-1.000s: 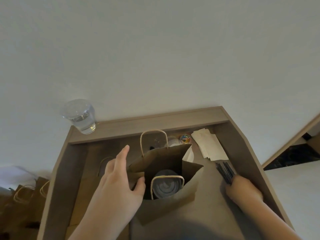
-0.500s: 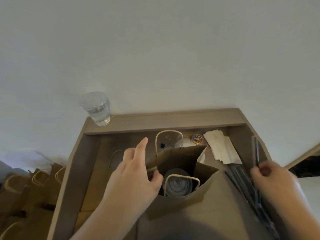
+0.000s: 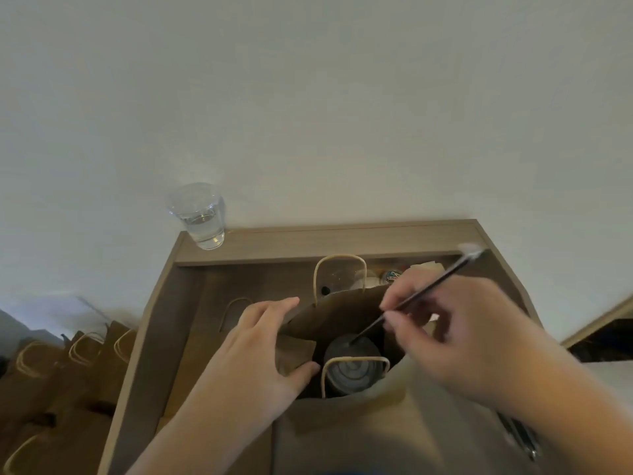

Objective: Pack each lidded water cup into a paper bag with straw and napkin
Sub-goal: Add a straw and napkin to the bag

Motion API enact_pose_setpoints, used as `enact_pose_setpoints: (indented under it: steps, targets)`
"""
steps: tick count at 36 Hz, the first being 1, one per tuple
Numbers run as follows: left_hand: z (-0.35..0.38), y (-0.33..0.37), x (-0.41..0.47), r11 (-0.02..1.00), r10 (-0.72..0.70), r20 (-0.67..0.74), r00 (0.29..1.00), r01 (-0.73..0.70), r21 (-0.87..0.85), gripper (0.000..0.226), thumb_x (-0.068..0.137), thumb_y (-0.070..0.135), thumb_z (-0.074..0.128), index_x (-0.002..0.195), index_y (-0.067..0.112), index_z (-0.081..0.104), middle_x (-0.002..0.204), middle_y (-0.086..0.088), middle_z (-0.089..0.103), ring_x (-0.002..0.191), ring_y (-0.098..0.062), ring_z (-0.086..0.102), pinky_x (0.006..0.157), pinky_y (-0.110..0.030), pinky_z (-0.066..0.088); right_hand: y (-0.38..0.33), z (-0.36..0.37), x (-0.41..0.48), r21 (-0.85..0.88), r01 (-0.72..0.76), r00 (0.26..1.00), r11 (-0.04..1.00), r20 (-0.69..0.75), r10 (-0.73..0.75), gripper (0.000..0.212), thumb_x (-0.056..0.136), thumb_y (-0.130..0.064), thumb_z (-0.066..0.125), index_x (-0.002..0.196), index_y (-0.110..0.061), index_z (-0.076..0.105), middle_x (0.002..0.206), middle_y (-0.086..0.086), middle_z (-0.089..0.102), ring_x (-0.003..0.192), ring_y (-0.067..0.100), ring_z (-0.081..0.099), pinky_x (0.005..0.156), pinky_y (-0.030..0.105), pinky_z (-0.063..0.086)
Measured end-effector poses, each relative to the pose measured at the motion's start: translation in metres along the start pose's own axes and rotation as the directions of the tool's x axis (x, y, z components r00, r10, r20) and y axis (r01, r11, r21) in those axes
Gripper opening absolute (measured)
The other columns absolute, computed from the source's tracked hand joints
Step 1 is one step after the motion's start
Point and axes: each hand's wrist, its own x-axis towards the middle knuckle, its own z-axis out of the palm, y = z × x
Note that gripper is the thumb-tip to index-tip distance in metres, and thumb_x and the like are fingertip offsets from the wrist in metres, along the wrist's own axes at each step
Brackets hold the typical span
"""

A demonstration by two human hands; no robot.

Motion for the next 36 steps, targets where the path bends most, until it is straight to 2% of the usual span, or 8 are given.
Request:
enact_pose_setpoints:
  steps: [5, 12, 16, 21, 25, 30, 33, 36]
  targets:
    - [-0.006, 0.003, -0.003, 0.998, 0.036, 0.039, 0.999, -0.034, -0.055, 0.076, 0.081, 0.056, 0.08, 0.138, 0.063, 0.031, 0.142, 0.041, 0.026, 0.129, 0.003, 0.047, 0.11, -0.022, 0.042, 0.002, 0.035, 0.021, -0.087, 0.006, 0.983, 0.996, 0.184, 0.01, 0.005, 0.098, -0.043, 0.064, 0.1, -0.045, 0.068, 0.096, -0.031, 0.067, 0.096, -0.012, 0.062, 0.071, 0.009, 0.05]
    - [-0.01, 0.006, -0.005, 0.996, 0.075, 0.187, 0.98, -0.066, -0.053, 0.039, 0.092, 0.04, 0.069, 0.113, 0.064, 0.047, 0.168, 0.03, 0.003, 0.159, -0.013, 0.017, 0.125, -0.036, 0.023, 0.013, 0.049, 0.038, -0.047, 0.039, 0.898, 0.998, 0.439, -0.014, 0.019, 0.102, -0.037, 0.062, 0.117, -0.044, 0.072, 0.101, -0.043, 0.063, 0.101, -0.022, 0.056, 0.077, 0.0, 0.044]
    - [-0.011, 0.009, -0.004, 0.997, 0.069, 0.245, 0.967, -0.06, -0.043, 0.029, 0.092, 0.037, 0.061, 0.107, 0.06, 0.052, 0.167, 0.03, 0.005, 0.159, -0.013, 0.016, 0.126, -0.035, 0.019, 0.013, 0.045, 0.037, 0.008, 0.018, 0.834, 1.0, 0.551, -0.019, 0.04, 0.099, -0.047, 0.068, 0.138, -0.048, 0.06, 0.106, -0.031, 0.071, 0.099, -0.017, 0.064, 0.081, 0.011, 0.05]
    - [-0.012, 0.008, 0.002, 0.998, 0.025, 0.267, 0.963, -0.01, -0.055, 0.031, 0.078, 0.074, 0.066, 0.099, 0.052, 0.058, 0.157, 0.041, 0.012, 0.148, -0.003, 0.024, 0.126, -0.042, 0.026, 0.03, 0.008, 0.044, 0.444, -0.022, 0.986, 0.896, 0.156, -0.053, 0.028, 0.096, -0.049, 0.061, 0.118, -0.039, 0.075, 0.096, -0.004, 0.081, 0.084, 0.017, 0.079, 0.077, 0.024, 0.062]
    - [-0.012, 0.004, 0.007, 0.999, -0.005, 0.215, 0.977, 0.016, -0.049, 0.063, 0.064, 0.102, 0.045, 0.093, 0.049, 0.061, 0.151, 0.045, 0.02, 0.138, 0.005, 0.025, 0.116, -0.033, 0.029, 0.106, -0.003, 0.059, 0.395, -0.163, 0.965, 0.904, -0.127, 0.23, 0.024, 0.098, -0.052, 0.055, 0.104, -0.042, 0.077, 0.08, 0.0, 0.077, 0.071, 0.014, 0.074, 0.064, 0.023, 0.06]
    - [-0.011, 0.009, 0.009, 0.995, -0.07, 0.125, 0.99, 0.079, -0.065, 0.029, 0.084, 0.07, 0.065, 0.085, 0.041, 0.064, 0.142, 0.044, 0.034, 0.136, 0.003, 0.037, 0.116, -0.032, 0.033, 0.23, 0.047, 0.072, 0.083, -0.613, 0.769, 0.786, -0.168, 0.617, 0.015, 0.101, -0.037, 0.061, 0.094, -0.03, 0.073, 0.079, -0.003, 0.074, 0.076, 0.016, 0.071, 0.081, 0.047, 0.065]
    - [-0.009, 0.011, 0.009, 0.99, -0.116, 0.099, 0.988, 0.124, -0.07, 0.022, 0.09, 0.051, 0.071, 0.078, 0.034, 0.063, 0.14, 0.043, 0.038, 0.133, 0.003, 0.044, 0.112, -0.026, 0.036, 0.266, 0.079, 0.068, -0.017, -0.678, 0.733, 0.735, -0.077, 0.675, 0.021, 0.101, -0.035, 0.064, 0.119, -0.028, 0.07, 0.116, 0.0, 0.07, 0.098, 0.016, 0.068, 0.092, 0.043, 0.062]
    - [-0.008, 0.01, 0.009, 0.989, -0.125, 0.106, 0.987, 0.133, -0.071, 0.018, 0.092, 0.033, 0.072, 0.094, 0.047, 0.061, 0.144, 0.045, 0.029, 0.134, 0.005, 0.041, 0.113, -0.024, 0.038, 0.278, 0.1, 0.068, -0.114, -0.67, 0.741, 0.734, -0.036, 0.671, 0.057, 0.095, -0.05, 0.068, 0.147, -0.031, 0.055, 0.15, 0.005, 0.048, 0.126, 0.028, 0.059, 0.104, 0.047, 0.055]
